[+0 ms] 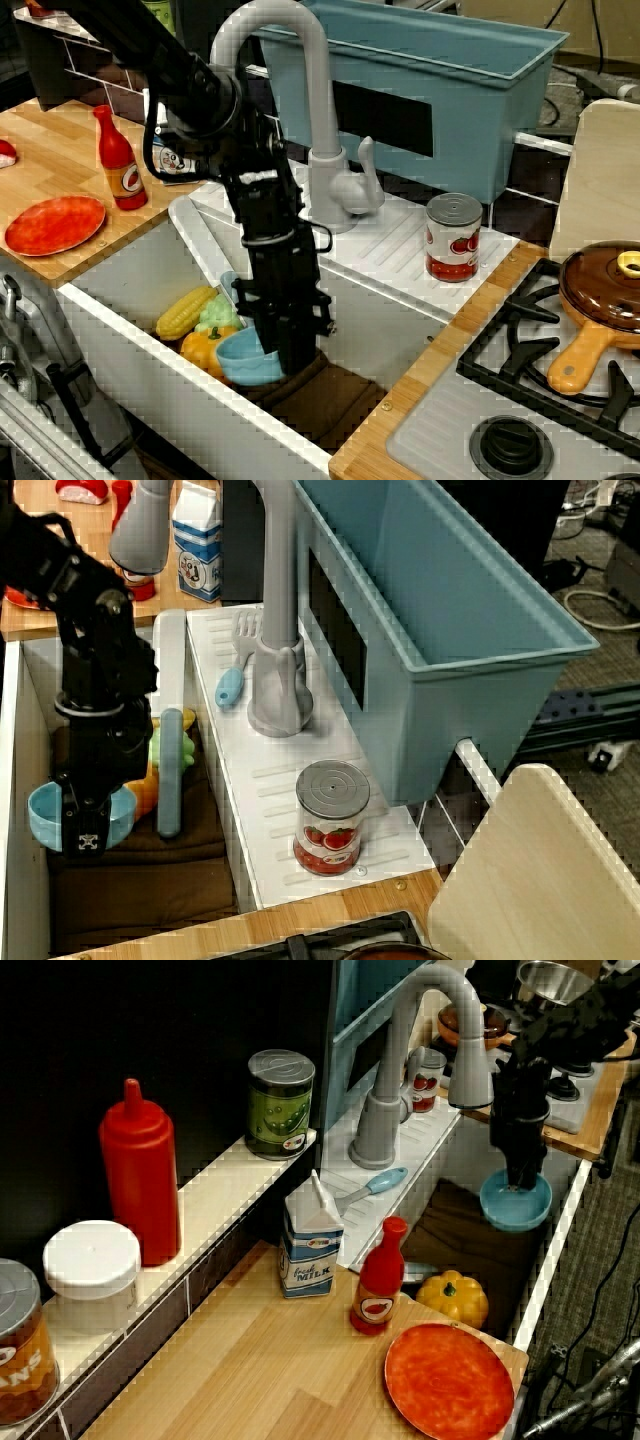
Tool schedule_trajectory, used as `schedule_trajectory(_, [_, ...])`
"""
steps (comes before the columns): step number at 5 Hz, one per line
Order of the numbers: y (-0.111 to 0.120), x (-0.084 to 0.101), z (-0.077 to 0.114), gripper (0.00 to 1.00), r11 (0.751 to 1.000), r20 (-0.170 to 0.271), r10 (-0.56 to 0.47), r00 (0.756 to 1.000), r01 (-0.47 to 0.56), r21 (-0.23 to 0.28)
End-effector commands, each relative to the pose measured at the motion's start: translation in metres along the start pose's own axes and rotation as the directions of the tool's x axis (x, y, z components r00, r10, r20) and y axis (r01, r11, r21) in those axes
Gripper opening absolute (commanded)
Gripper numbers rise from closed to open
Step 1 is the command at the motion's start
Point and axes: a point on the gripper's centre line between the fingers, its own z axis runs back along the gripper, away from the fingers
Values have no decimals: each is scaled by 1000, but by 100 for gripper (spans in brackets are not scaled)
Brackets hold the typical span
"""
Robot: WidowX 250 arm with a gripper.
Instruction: Lift bowl
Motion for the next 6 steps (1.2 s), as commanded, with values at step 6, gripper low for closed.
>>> schedule_trajectory(6, [-31,-33,90,0,992,90,-124,988,125,-16])
